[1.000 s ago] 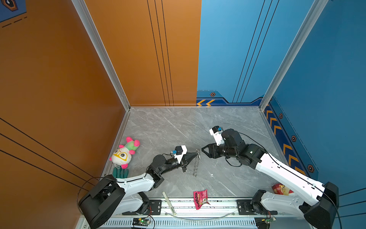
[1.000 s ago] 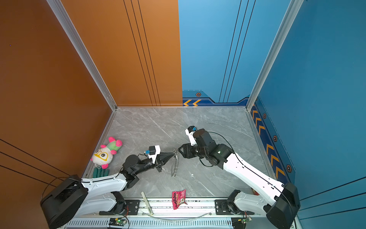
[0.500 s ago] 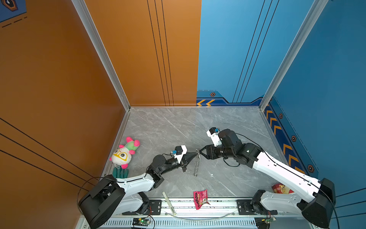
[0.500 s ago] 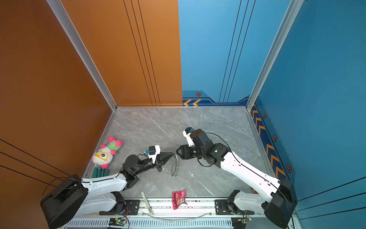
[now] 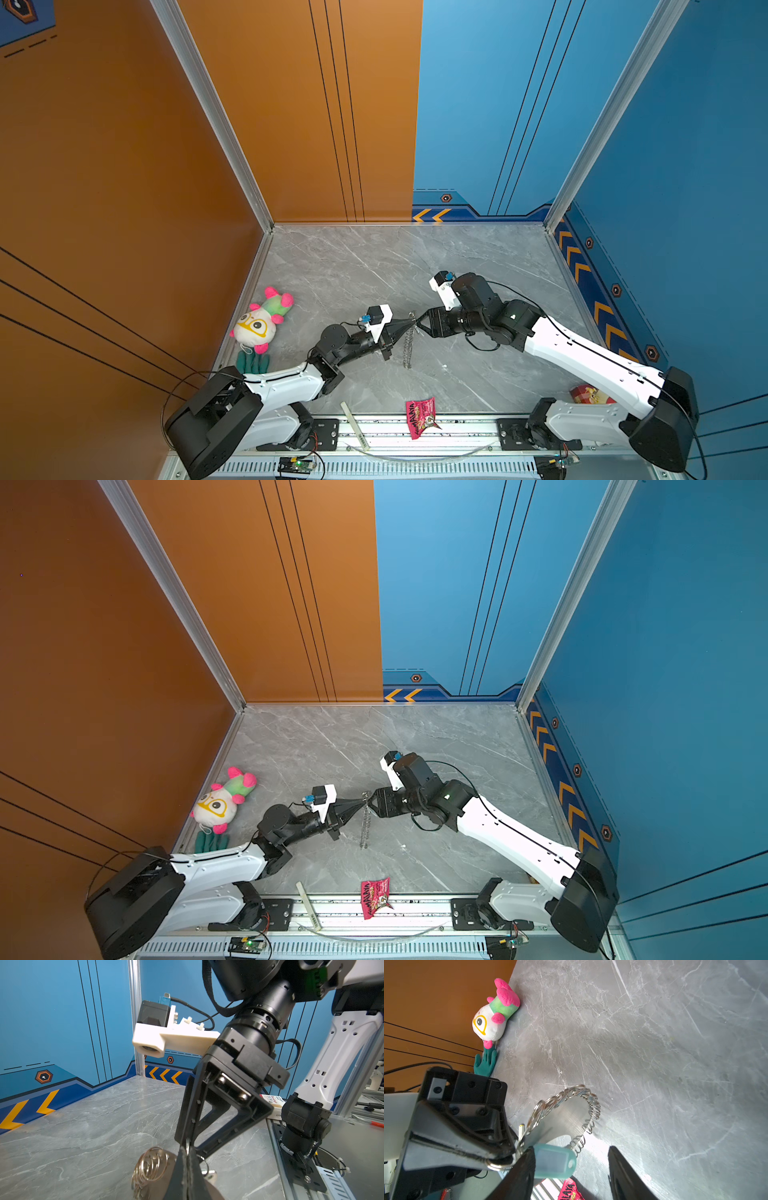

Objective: Attach keys to a key ring
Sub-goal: Insert the key into the keyring.

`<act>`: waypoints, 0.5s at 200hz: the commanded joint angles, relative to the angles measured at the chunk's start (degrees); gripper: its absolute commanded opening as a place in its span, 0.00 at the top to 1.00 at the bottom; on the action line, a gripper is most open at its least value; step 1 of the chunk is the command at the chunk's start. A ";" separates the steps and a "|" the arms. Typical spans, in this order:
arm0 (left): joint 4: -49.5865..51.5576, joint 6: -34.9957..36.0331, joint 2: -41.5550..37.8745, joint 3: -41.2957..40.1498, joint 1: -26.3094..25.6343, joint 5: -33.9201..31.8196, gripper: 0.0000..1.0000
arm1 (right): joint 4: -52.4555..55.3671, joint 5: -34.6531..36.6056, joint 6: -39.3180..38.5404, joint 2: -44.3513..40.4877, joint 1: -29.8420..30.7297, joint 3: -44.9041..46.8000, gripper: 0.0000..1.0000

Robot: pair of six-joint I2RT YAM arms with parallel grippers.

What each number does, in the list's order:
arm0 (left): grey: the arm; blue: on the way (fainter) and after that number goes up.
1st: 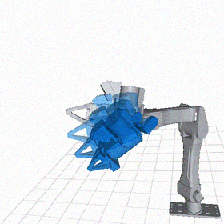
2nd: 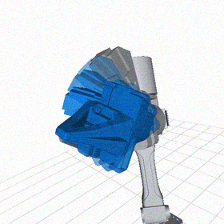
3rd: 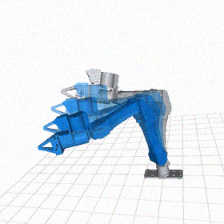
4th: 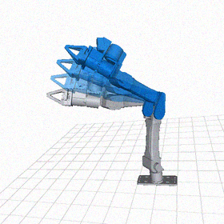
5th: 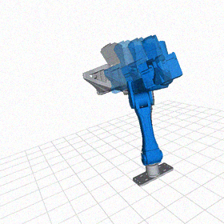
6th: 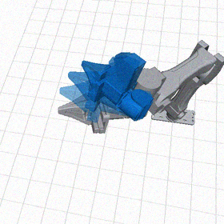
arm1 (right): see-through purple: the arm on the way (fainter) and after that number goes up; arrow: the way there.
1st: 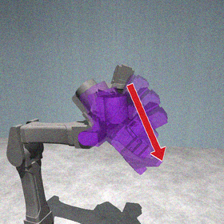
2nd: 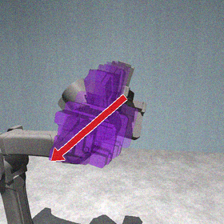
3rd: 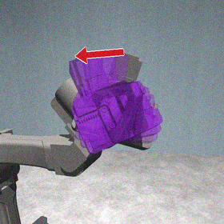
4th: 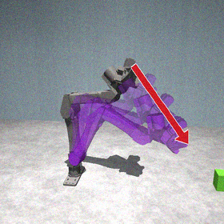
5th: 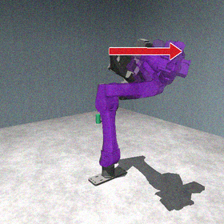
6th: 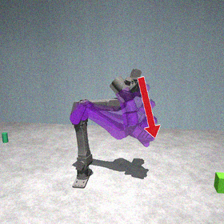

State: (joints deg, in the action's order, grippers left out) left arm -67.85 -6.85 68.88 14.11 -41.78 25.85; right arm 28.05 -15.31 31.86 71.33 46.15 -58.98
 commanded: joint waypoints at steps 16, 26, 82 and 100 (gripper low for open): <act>-1.49 0.18 -0.57 0.36 -0.89 2.95 1.00 | 0.34 0.04 -0.10 0.30 0.57 -2.74 0.42; -1.54 0.16 -0.25 0.40 -0.85 3.12 1.00 | 0.34 -0.30 -0.22 0.29 0.61 -2.87 0.42; -1.45 0.03 0.51 1.07 -0.95 2.24 1.00 | 0.34 -0.81 -0.87 1.22 1.63 -2.59 0.42; -1.58 0.13 0.51 0.90 -1.01 1.51 1.00 | 0.16 -0.45 -1.26 1.44 2.02 -2.67 0.41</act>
State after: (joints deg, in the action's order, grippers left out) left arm -67.88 -6.87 69.10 14.13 -41.82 26.55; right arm 29.04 -14.68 31.75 71.83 46.59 -59.75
